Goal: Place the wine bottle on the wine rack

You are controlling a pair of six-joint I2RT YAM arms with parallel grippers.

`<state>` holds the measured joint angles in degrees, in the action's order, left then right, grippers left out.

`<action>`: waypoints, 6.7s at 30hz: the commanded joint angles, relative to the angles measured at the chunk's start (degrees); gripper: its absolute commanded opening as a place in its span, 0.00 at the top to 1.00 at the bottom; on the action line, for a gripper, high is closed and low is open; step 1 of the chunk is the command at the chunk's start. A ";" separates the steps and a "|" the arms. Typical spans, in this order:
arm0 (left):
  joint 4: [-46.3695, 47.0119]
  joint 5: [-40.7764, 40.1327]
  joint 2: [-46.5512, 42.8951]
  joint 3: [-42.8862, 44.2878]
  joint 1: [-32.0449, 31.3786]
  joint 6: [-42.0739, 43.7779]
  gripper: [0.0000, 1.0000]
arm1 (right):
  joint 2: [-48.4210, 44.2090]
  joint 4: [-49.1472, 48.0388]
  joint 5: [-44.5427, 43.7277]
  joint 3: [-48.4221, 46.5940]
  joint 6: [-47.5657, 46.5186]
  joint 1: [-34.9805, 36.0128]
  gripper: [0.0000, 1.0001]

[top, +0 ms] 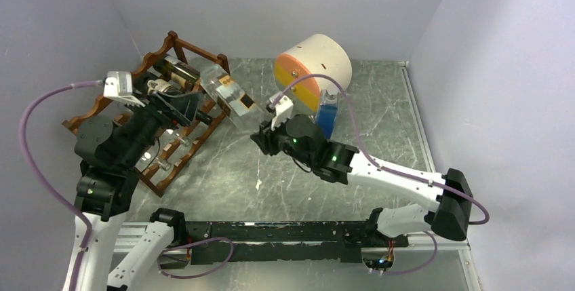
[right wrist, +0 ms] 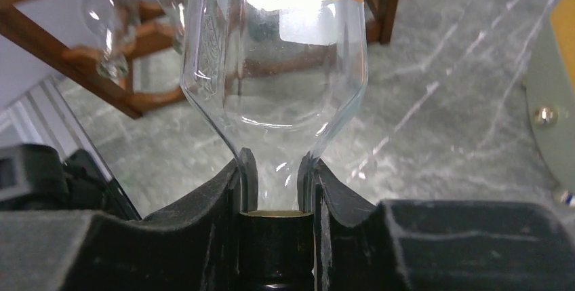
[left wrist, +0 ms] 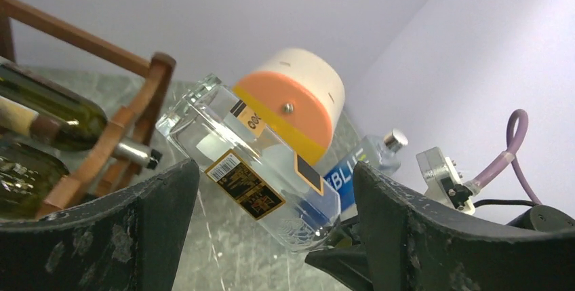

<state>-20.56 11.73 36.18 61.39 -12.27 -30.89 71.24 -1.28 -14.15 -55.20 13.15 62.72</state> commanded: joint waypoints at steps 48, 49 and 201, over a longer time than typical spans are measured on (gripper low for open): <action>-9.92 -21.02 3.57 13.43 -0.30 3.96 0.12 | 58.11 1.83 21.99 -79.76 -21.05 -13.79 1.00; -10.20 -20.96 3.69 13.49 -0.30 4.04 0.12 | 58.90 2.34 21.58 -80.93 -21.36 -13.84 1.00; 35.42 23.78 15.75 -21.14 -13.56 25.24 0.21 | -9.48 10.26 3.07 -10.24 17.86 -22.73 1.00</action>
<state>7.86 37.12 48.49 39.24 -23.09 -19.70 65.67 21.26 -14.28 -63.18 26.28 39.92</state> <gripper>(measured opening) 0.795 0.648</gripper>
